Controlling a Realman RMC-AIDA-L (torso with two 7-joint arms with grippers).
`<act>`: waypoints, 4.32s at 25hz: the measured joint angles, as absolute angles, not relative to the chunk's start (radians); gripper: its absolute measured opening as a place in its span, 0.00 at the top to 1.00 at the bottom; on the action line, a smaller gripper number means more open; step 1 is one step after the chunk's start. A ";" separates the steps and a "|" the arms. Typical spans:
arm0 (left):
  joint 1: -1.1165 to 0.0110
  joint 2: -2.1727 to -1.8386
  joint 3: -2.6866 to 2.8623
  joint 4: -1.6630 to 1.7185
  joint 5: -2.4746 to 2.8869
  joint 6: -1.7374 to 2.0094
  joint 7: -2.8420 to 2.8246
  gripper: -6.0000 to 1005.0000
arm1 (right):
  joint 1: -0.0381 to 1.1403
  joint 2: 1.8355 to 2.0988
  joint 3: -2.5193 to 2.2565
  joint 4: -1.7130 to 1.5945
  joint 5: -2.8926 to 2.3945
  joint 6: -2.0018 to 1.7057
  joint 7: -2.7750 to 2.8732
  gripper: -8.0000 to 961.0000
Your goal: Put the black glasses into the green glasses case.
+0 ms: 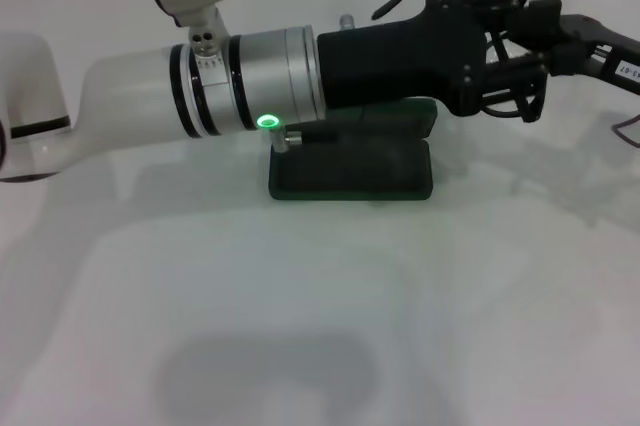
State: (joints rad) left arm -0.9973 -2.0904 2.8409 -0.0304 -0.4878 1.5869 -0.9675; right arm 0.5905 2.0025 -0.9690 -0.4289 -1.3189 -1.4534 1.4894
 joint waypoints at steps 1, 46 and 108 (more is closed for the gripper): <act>-0.997 -2.090 2.841 -0.030 -0.488 1.587 -0.967 0.48 | 0.591 2.002 -0.970 -0.429 -1.321 -1.457 1.489 0.87; -0.934 -2.061 2.844 -0.199 -0.687 1.830 -0.928 0.48 | 0.579 1.963 -0.946 -0.418 -1.407 -1.534 1.553 0.87; -1.001 -2.086 2.844 -0.177 -0.456 1.716 -1.092 0.49 | 0.603 1.963 -0.956 -0.441 -1.419 -1.552 1.544 0.87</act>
State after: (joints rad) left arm -1.0006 -2.0859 2.8440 -0.1770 -0.4563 1.7161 -1.0924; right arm 0.6027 1.9634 -0.9558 -0.4413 -1.4189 -1.5522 1.5444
